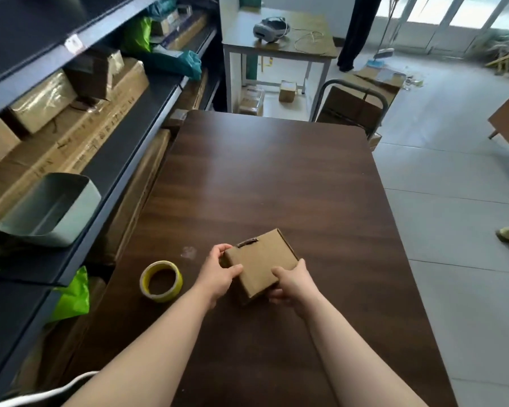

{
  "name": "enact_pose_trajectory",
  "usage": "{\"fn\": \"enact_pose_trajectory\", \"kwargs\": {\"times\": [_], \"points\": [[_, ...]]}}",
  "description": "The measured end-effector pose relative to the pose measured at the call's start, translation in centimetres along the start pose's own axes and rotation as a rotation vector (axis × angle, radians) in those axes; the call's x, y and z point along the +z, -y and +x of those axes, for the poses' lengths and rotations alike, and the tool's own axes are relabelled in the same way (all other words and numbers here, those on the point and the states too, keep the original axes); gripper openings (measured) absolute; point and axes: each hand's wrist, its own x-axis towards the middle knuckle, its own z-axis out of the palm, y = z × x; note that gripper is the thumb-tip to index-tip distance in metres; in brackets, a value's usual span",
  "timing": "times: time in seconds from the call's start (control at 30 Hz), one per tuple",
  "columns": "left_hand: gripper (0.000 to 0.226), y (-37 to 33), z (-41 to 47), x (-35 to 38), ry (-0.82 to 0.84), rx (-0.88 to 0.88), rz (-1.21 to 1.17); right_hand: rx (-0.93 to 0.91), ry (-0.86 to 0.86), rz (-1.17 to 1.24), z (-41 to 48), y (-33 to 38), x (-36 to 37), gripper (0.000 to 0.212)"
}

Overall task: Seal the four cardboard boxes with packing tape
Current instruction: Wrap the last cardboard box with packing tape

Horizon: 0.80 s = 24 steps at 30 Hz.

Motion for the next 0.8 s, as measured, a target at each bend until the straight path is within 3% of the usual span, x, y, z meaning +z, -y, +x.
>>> {"fn": "enact_pose_trajectory", "kwargs": {"times": [0.13, 0.2, 0.27, 0.37, 0.43, 0.5, 0.8], "points": [[0.042, 2.6, -0.7, -1.4, 0.080, -0.043, 0.082, 0.133, 0.060, -0.008, -1.7, -2.4, 1.4, 0.059], [0.043, 3.8, -0.6, -2.0, 0.135, -0.068, 0.144, 0.151, 0.021, -0.089, -2.4, -3.0, 1.2, 0.041], [0.047, 5.0, -0.3, -2.4, 0.169, -0.067, 0.246, 0.076, -0.099, -0.347, -2.5, -2.9, 0.4, 0.022], [0.050, 5.7, 0.0, -2.5, 0.231, -0.051, 0.267, -0.043, -0.252, -0.628, -1.6, -3.2, -1.0, 0.041], [0.051, 5.5, 0.1, -1.9, 0.291, -0.029, 0.273, -0.116, -0.174, -0.541, -1.2, -3.5, -1.1, 0.065], [0.054, 5.6, 0.4, -1.2, 0.335, -0.013, 0.293, -0.194, -0.072, -0.495, -0.9, -4.1, -0.8, 0.074], [0.052, 6.5, 0.3, 0.0, 0.269, -0.021, 0.154, -0.276, -0.014, -0.573, 0.4, -3.9, -0.3, 0.053]]}}
